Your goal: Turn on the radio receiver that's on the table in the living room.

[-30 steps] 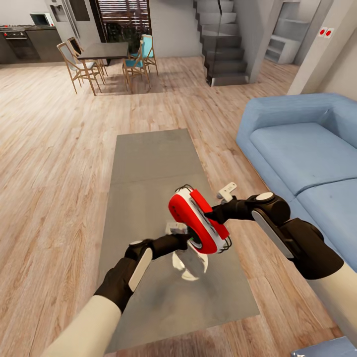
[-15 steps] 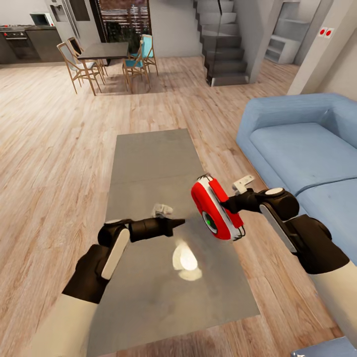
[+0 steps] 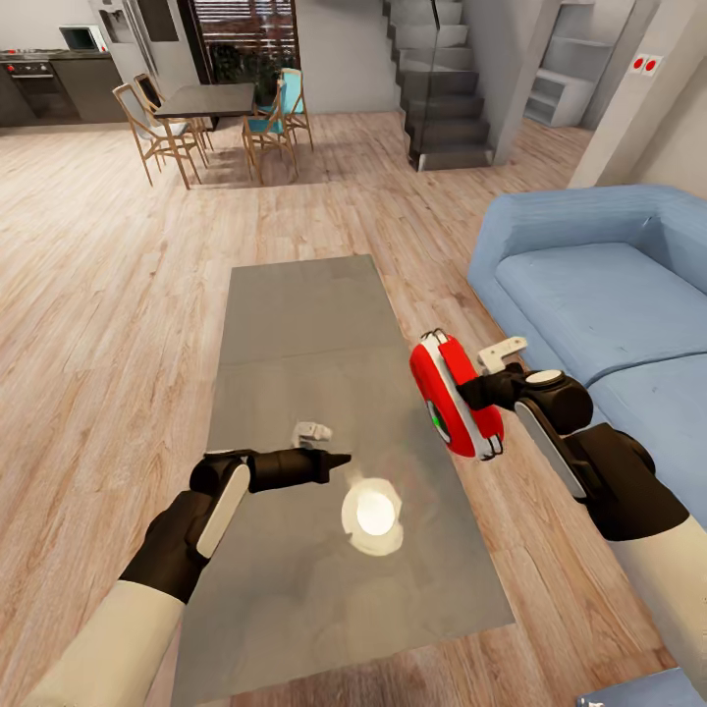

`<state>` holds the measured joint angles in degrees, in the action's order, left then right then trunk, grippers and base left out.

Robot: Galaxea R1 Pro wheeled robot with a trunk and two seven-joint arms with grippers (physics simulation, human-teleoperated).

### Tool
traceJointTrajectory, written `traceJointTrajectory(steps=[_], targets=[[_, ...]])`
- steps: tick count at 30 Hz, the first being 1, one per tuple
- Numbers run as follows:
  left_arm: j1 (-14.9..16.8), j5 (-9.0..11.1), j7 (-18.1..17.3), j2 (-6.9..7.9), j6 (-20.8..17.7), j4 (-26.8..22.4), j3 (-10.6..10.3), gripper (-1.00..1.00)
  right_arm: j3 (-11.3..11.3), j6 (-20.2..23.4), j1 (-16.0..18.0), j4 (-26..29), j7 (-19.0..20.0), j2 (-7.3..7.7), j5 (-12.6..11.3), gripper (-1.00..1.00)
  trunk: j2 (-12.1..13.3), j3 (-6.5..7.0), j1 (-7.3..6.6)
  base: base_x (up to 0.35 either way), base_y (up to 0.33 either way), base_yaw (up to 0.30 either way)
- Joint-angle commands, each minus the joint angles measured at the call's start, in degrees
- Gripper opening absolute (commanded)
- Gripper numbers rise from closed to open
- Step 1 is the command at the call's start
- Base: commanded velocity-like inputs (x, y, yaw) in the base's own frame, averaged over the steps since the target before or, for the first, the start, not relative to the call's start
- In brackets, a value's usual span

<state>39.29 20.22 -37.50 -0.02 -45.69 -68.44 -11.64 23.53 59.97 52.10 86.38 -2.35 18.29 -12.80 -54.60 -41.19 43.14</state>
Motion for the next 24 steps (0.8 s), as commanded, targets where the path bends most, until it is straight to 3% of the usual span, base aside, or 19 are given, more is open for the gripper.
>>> traceJointTrajectory(steps=[1, 3, 7, 10, 14, 18, 24], targets=[[-0.03, 0.02, -0.07, 1.36, -0.01, 0.05, 0.02, -1.0, 0.11, 0.03, 0.0, -0.11, -0.04, -0.31, 0.6, -1.0, 0.0, 0.0, 0.0, 0.0, 0.0, 0.0], [-0.06, 0.12, -0.09, 2.86, -0.01, 0.1, 0.03, -1.0, 0.2, 0.03, -0.02, -0.21, 0.0, -1.09, 0.46, -1.0, 0.0, 0.0, 0.0, 0.0, 0.0, 0.0], [-0.24, 0.87, -0.35, 7.95, 0.14, 3.01, 0.12, -1.0, 0.37, 0.03, -0.03, -2.72, -0.14, -6.7, 0.63, -1.0, 0.0, 0.0, 0.0, 0.0, 0.0, 0.0], [-0.26, 2.7, -0.59, 11.04, 0.79, 6.68, 0.19, -1.0, 0.49, 0.03, -0.04, -7.06, -0.33, -10.91, 0.94, -1.0, 0.0, 0.0, 0.0, 0.0, 0.0, 0.0], [-0.28, 6.24, -0.69, 14.65, 6.86, 10.87, 0.21, -1.0, 0.59, 0.03, -0.02, -10.04, -1.04, -14.68, 1.16, -1.0, 0.0, 0.0, 0.0, 0.0, 0.0, 0.0], [-0.31, 7.27, -0.65, 15.49, 8.98, 13.01, 0.15, -1.0, 0.57, 0.03, 0.0, -10.45, -1.22, -15.98, 1.13, -1.0, 0.0, 0.0, 0.0, 0.0, 0.0, 0.0], [-0.32, 7.44, -0.63, 15.64, 9.44, 13.53, 0.16, -1.0, 0.48, 0.03, 0.01, -10.52, -1.25, -16.24, 1.11, -1.0, 0.0, 0.0, 0.0, 0.0, 0.0, 0.0]])
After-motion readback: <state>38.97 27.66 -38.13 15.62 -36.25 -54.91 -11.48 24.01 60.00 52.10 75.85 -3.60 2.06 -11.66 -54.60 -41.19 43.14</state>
